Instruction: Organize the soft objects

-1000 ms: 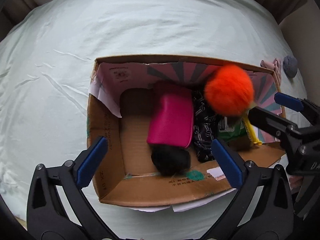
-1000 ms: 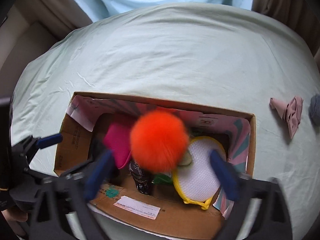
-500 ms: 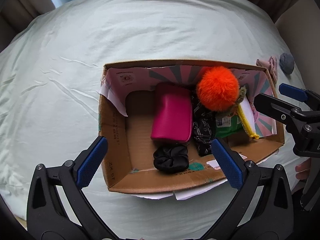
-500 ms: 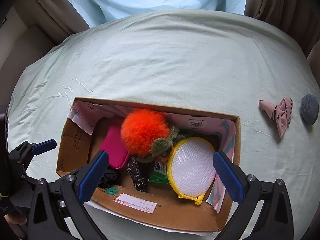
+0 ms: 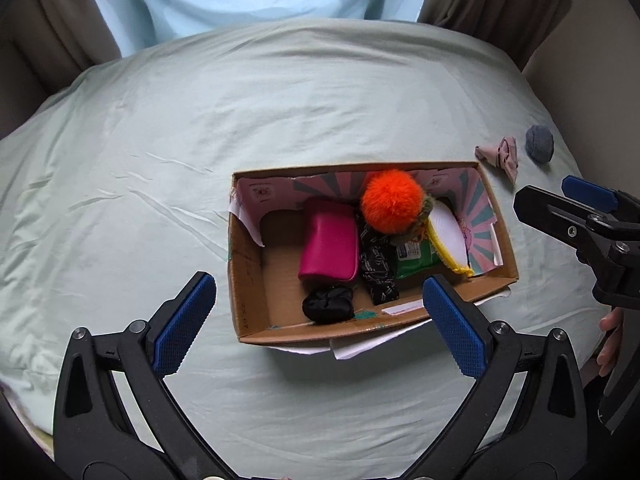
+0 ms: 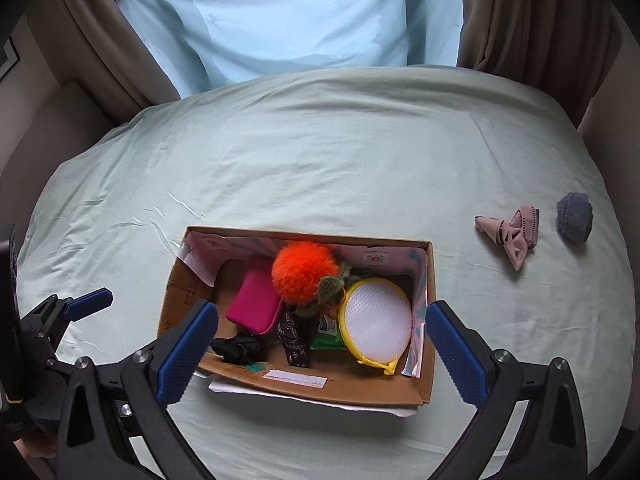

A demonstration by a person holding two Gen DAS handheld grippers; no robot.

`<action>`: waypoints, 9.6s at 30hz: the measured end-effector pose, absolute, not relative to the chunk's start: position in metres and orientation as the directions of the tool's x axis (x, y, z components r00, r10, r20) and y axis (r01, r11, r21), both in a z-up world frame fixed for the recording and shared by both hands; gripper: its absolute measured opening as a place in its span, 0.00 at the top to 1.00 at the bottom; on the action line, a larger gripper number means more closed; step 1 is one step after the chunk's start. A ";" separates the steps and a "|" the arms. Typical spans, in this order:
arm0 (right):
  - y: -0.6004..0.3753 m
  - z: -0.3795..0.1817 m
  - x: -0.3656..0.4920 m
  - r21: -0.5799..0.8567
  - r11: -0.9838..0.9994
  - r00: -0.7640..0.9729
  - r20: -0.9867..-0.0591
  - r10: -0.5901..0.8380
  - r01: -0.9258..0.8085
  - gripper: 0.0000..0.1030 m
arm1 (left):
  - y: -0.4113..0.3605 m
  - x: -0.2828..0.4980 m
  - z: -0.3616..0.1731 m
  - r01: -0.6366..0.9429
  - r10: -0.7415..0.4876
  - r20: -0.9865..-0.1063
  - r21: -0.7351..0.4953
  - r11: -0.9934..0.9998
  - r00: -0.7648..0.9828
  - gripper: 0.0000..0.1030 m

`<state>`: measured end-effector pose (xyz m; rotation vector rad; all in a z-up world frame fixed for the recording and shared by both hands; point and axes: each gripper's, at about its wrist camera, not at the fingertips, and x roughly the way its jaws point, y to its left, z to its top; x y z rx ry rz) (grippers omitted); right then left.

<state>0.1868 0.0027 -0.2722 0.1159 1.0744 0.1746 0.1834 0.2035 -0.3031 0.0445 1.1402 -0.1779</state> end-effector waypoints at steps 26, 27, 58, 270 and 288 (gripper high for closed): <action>-0.080 -0.095 0.033 0.040 0.996 0.831 -0.553 -0.050 0.086 0.00 | 0.149 0.076 -0.120 0.165 -0.130 -0.672 -0.012 0.986 0.729 0.00; -0.087 -0.094 0.030 0.046 0.995 0.835 -0.548 -0.047 0.085 0.00 | 0.143 0.073 -0.116 0.157 -0.126 -0.658 -0.012 0.987 0.742 0.00; -0.385 -0.247 0.196 0.091 0.996 0.715 -0.698 0.052 0.017 0.00 | -0.182 0.220 -0.263 0.094 -0.138 -0.776 -0.102 0.990 0.615 0.00; -0.138 -0.004 0.028 0.046 0.998 0.871 -0.490 -0.014 0.042 0.02 | 0.097 0.043 -0.013 0.124 -0.156 -0.470 -0.100 0.987 0.869 0.00; -0.138 0.000 0.032 0.039 0.998 0.875 -0.484 -0.026 0.051 0.02 | 0.098 0.046 -0.011 0.122 -0.148 -0.469 -0.085 0.989 0.871 0.00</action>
